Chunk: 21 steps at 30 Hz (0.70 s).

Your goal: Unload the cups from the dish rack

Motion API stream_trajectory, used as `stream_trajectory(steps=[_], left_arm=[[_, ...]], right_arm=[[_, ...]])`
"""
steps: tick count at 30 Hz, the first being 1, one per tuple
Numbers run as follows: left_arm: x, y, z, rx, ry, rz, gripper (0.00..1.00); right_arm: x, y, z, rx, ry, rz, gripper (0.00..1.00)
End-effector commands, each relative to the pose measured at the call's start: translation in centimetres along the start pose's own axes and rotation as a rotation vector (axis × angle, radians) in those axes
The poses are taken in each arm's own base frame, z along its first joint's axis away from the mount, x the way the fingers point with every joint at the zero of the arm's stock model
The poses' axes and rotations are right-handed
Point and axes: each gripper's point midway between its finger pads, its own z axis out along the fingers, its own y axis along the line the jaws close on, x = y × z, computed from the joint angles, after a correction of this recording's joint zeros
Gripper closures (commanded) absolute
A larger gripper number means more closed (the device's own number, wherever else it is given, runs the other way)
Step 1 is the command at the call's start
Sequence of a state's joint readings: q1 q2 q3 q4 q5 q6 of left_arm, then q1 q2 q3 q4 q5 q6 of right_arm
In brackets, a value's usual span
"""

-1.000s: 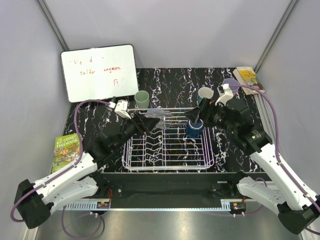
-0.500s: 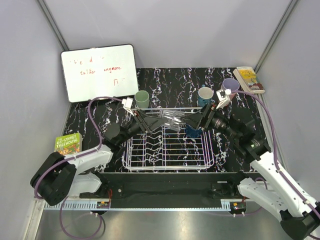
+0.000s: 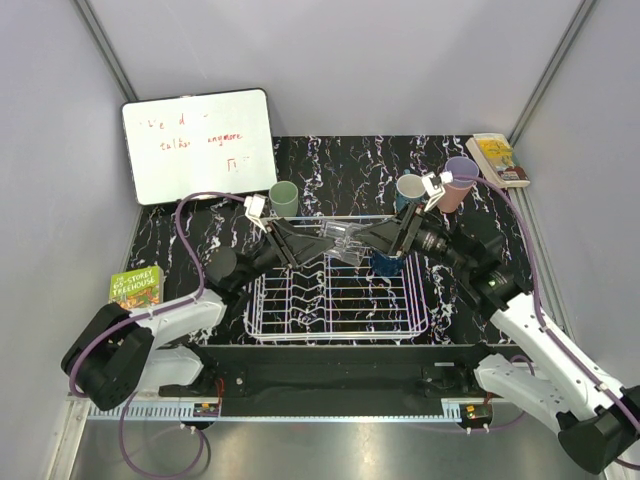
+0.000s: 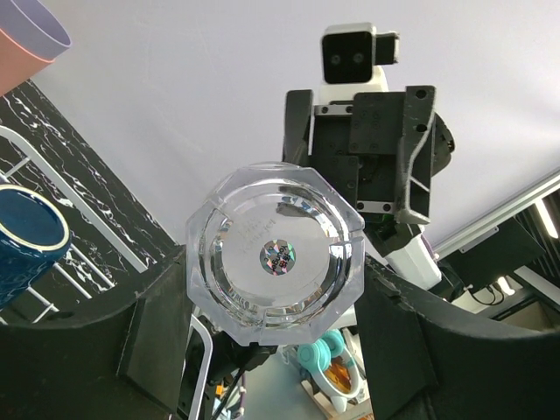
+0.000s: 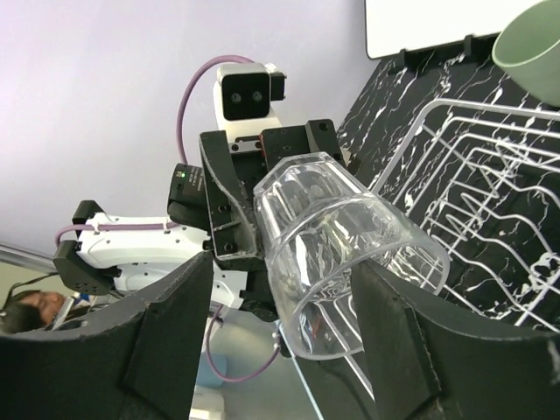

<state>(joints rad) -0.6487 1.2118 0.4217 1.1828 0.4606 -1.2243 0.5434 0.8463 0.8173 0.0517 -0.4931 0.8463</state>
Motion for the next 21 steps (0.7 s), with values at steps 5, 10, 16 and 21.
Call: stream_trajectory(steps=[5, 10, 16, 21], left_arm=[[0.3, -3.7, 1.6, 0.138, 0.033, 0.065, 1.00], [2.2, -3.4, 2.7, 0.133, 0.092, 0.058, 1.00], [2.7, -3.1, 2.6, 0.117, 0.112, 0.074, 1.00], [2.4, -2.8, 2.5, 0.027, 0.141, 0.148, 0.40]], right_arm=[[0.4, 1.8, 1.4, -0.111, 0.031, 0.020, 0.34], [0.9, 1.3, 2.1, -0.104, 0.057, 0.035, 0.67], [0.8, 1.0, 1.7, -0.077, 0.044, 0.015, 1.00], [-0.2, 1.3, 0.7, -0.023, 0.004, -0.041, 1.00]])
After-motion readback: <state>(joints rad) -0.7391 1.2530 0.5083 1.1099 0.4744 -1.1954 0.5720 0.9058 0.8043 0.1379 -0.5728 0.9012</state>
